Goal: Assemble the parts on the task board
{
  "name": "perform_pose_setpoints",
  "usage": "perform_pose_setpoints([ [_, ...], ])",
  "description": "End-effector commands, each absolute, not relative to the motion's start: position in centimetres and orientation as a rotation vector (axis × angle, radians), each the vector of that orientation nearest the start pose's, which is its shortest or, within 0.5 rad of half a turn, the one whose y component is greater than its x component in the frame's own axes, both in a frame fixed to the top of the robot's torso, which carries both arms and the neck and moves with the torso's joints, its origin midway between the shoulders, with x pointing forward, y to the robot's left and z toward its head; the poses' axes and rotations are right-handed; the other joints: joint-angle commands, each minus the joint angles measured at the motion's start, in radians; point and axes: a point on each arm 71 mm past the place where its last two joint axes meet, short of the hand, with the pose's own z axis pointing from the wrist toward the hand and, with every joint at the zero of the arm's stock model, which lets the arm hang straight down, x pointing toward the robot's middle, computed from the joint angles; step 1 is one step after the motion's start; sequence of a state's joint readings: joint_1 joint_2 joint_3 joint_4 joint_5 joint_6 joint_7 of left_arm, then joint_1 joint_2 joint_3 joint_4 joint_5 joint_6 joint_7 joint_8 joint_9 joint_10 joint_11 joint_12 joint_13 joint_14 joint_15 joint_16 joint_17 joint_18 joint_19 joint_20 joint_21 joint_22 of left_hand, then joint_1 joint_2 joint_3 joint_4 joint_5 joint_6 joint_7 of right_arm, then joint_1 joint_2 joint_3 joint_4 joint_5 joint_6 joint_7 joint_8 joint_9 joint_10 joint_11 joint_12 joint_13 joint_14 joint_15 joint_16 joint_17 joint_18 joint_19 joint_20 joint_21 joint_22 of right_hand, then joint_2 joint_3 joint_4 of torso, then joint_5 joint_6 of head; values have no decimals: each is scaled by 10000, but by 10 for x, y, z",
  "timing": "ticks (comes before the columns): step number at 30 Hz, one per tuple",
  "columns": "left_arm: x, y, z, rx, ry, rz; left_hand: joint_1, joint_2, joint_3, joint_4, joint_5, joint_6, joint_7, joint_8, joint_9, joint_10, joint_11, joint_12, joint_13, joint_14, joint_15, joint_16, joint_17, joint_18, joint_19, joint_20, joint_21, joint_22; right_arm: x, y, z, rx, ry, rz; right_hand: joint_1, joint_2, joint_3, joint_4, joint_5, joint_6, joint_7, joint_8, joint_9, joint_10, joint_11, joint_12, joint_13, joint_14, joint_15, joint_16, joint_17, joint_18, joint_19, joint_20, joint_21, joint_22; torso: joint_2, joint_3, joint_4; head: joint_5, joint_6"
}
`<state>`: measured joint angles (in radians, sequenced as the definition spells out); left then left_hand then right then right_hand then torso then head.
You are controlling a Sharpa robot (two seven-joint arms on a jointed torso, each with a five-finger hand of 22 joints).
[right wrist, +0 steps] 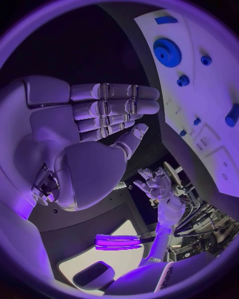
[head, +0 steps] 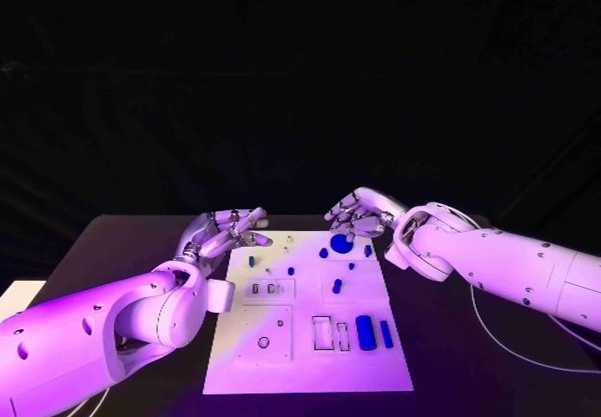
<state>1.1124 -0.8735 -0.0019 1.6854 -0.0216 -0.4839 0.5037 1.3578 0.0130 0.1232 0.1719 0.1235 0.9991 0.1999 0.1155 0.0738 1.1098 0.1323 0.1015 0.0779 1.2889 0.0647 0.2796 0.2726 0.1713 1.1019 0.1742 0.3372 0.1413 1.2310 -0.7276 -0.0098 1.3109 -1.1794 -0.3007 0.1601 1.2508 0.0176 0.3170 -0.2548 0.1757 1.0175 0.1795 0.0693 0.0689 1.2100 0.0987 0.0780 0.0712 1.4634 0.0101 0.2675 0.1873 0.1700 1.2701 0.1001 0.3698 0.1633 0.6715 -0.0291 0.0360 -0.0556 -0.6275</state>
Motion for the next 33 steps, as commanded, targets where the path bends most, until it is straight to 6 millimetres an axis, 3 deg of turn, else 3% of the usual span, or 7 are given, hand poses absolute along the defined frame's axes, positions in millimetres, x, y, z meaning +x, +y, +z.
perform_pose_setpoints([
  [1, 444, 183, -182, -11903, 13349, -16170, -60, 30, 86, -8, 45, 86, -16, -66, 10, 77, 10, -43, 19, 49, -10, 127, 150, 114, 86, -20, 65, 35, 531, -191, -169, -2651, 16787, 6339, -77, -131, -116, 125, -60, 60, -96, -19, -15, 181, -106, -5, 19, 518, -113, 559, 410, 146, 268, -165, 323, 168, 254, -31, 66, -55, 87],
  [4, 441, 180, -180, -11960, 13444, -16414, -75, 16, 97, -8, 44, 85, -12, -106, 6, 84, 9, -81, 20, 36, -19, 237, 290, 107, 108, -37, 113, 64, 535, -187, -166, -3283, 16858, 5642, -235, -142, -155, 346, -98, 31, -175, -44, -24, 186, -133, -83, 11, 447, -114, 986, 784, 111, 401, -205, 553, 288, 328, -48, 89, -78, 40],
  [8, 439, 178, -177, -11965, 13499, -16593, -83, 9, 111, -12, 45, 63, 4, -152, 0, 59, 21, -125, 18, 10, -17, 341, 417, 101, 119, -45, 155, 90, 538, -182, -163, -4002, 16850, 4914, -166, -211, -17, 456, -64, 115, -274, -32, -15, 125, -151, -129, -10, 504, -202, 2149, 1553, 102, 676, -287, 1042, 554, 440, -62, 122, -113, 121],
  [14, 434, 173, -173, -11942, 13624, -16852, -96, -1, 139, -30, 44, 6, 35, -233, -6, -12, 43, -184, 8, -34, -17, 622, 699, 92, 167, -59, 280, 167, 540, -175, -162, -4703, 16803, 4222, -229, -391, 246, 693, -50, 136, -266, -39, -15, -109, -198, -129, -25, 400, -209, 3542, 2538, 84, 761, -321, 1747, 977, 581, -92, 159, -213, 163],
  [21, 428, 169, -171, -11940, 13770, -17060, -104, 2, 145, -30, 45, 3, 39, -240, -5, -22, 48, -184, 6, -74, -11, 657, 742, 89, 155, -58, 291, 175, 540, -171, -163, -5089, 16817, 3985, -175, -562, 583, 890, -69, 224, -264, -25, -5, -293, -166, -139, -33, 401, -201, 5751, 4779, 66, 716, -276, 2537, 1475, 702, -149, 224, -217, 156],
  [33, 427, 169, -170, -12048, 13812, -17043, -141, -4, 151, -30, 45, -64, 72, -287, -9, -96, 78, -199, -7, -211, 13, 779, 890, 80, 99, -46, 325, 204, 539, -164, -166, -5427, 17094, 4020, -105, -668, 854, 1061, -92, 269, -325, -26, -2, -434, -148, -133, -62, 368, -151, 6938, 5939, 62, 493, -180, 3204, 1917, 822, -165, 264, -214, 75],
])
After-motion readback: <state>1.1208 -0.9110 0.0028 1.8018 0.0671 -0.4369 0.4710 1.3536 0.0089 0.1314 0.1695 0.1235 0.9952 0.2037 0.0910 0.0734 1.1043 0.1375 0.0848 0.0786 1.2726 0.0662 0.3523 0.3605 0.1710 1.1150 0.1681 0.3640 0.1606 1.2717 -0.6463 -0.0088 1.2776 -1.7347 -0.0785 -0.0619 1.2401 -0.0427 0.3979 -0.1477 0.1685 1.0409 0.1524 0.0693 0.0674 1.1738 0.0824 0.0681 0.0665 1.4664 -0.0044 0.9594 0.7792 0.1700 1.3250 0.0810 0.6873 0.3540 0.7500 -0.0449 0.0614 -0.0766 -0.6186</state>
